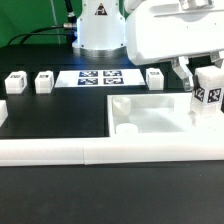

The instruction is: Assemble square table

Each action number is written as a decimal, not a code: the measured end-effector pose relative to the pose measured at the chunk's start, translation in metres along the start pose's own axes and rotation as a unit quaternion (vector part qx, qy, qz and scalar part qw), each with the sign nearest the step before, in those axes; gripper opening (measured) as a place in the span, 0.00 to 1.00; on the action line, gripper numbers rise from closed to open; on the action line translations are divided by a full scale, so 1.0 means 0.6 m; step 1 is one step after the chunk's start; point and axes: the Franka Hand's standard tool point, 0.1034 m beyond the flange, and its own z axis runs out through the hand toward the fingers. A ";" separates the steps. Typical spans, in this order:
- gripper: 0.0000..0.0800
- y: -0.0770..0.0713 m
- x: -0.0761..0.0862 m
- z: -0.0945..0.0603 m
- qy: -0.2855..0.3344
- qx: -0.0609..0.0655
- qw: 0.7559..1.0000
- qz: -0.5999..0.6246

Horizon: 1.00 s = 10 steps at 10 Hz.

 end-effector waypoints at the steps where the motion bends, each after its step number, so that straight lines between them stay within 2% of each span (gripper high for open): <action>1: 0.36 0.000 -0.004 0.004 0.000 0.000 1.000 0.000; 6: 0.38 0.000 -0.001 0.008 0.019 -0.004 1.000 0.000; 7: 0.63 0.000 -0.001 0.008 0.019 -0.004 1.000 0.000; 8: 0.63 0.000 -0.001 0.008 0.019 -0.004 1.000 0.000; 9: 0.78 0.000 -0.001 0.008 0.019 -0.004 1.000 0.000; 10: 0.80 0.000 -0.001 0.008 0.019 -0.004 1.000 0.000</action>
Offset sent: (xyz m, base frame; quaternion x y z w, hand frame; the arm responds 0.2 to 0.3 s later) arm -0.0044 -0.0005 -0.0190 -0.0199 0.0074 0.0027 0.9998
